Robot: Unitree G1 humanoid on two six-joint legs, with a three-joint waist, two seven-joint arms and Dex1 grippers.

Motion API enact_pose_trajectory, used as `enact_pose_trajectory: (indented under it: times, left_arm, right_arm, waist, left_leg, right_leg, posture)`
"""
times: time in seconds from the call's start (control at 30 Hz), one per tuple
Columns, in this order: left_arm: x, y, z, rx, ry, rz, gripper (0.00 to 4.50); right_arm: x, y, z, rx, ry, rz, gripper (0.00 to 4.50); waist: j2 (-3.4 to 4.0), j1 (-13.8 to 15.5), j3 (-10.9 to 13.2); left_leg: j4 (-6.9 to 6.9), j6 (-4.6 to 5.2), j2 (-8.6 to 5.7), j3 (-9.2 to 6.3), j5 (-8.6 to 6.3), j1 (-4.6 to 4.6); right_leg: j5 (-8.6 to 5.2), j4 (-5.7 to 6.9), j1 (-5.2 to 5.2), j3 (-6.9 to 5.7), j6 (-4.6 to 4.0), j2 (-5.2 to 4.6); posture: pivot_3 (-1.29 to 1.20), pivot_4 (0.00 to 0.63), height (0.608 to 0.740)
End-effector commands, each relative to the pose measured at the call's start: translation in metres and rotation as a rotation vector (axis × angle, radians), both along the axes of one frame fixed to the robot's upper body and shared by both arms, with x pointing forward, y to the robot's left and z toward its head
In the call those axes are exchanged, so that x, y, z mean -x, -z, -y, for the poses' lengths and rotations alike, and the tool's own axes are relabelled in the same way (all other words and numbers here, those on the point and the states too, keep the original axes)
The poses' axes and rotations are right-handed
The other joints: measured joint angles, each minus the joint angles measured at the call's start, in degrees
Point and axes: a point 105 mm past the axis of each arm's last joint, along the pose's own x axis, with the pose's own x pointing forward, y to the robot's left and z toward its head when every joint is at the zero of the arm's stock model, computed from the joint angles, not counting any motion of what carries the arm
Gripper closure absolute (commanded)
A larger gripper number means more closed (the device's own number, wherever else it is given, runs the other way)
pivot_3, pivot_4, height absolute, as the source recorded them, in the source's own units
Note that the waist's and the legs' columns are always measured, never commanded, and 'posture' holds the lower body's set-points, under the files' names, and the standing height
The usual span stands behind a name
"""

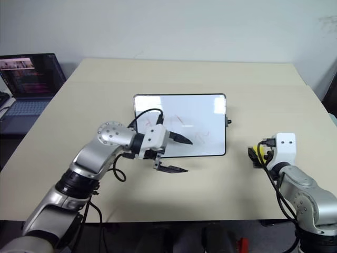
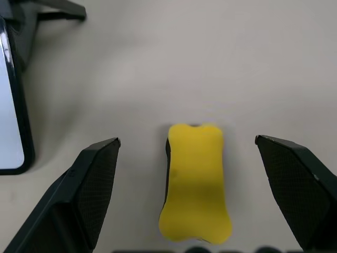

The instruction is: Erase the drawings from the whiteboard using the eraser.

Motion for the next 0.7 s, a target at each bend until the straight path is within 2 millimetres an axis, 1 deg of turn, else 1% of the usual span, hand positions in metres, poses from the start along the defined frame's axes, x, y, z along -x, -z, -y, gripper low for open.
enact_pose_trajectory:
  times: [0.03, 0.1, 0.27, 0.57, 0.67, 0.7]
  left_arm:
    - [0.004, -0.016, 0.008, 0.048, 0.033, 0.024, 0.00]
    - [0.004, -0.018, 0.010, 0.061, 0.036, 0.017, 0.00]
    - [0.005, -0.034, 0.019, 0.142, 0.034, -0.032, 0.00]
    - [0.002, -0.032, 0.015, 0.133, 0.013, -0.038, 0.00]
    - [0.002, -0.032, 0.014, 0.138, 0.006, -0.045, 0.00]
    - [0.002, -0.032, 0.014, 0.145, 0.003, -0.052, 0.00]
  right_arm:
    - [-0.004, -0.009, -0.001, -0.005, -0.009, 0.052, 0.01]
    - [-0.005, -0.009, -0.001, -0.005, -0.009, 0.052, 0.01]
    - [-0.008, -0.003, 0.001, -0.002, -0.004, 0.044, 0.01]
    - [-0.009, 0.002, 0.004, -0.011, 0.007, 0.039, 0.01]
    - [-0.010, 0.003, 0.004, -0.012, 0.009, 0.036, 0.58]
    - [-0.010, 0.003, 0.004, -0.012, 0.010, 0.036, 0.90]
  waist:
    - [0.00, 0.02, 0.00]
    - [0.00, 0.01, 0.00]
    - [0.00, 0.03, 0.00]
    - [0.00, -0.35, 0.00]
    - [0.00, -0.37, 0.00]
    - [0.00, -0.37, 0.00]
  left_leg:
    - [0.01, 0.00, 0.00, 0.00, 0.00, 0.00]
    - [0.01, 0.00, -0.01, 0.00, 0.00, 0.00]
    - [0.02, 0.00, -0.01, -0.02, 0.00, -0.01]
    - [0.02, 0.00, -0.01, -0.07, 0.00, 0.02]
    - [0.02, 0.00, -0.01, -0.08, 0.00, 0.02]
    - [0.02, 0.00, -0.01, -0.08, 0.00, 0.02]
  right_leg:
    - [0.00, 0.00, 0.00, 0.00, 0.00, 0.00]
    - [0.00, 0.01, 0.00, -0.01, 0.00, 0.00]
    - [0.00, 0.02, 0.00, -0.03, 0.00, 0.01]
    - [0.00, 0.06, 0.00, 0.01, 0.00, 0.01]
    - [0.00, 0.06, 0.00, 0.01, 0.00, 0.01]
    - [0.00, 0.06, 0.00, 0.01, 0.00, 0.01]
  posture:
    - [0.00, 0.150, 0.740]
    - [0.00, 0.150, 0.740]
    - [0.00, 0.150, 0.740]
    - [0.00, 0.150, 0.740]
    - [0.00, 0.150, 0.740]
    - [0.00, 0.150, 0.740]
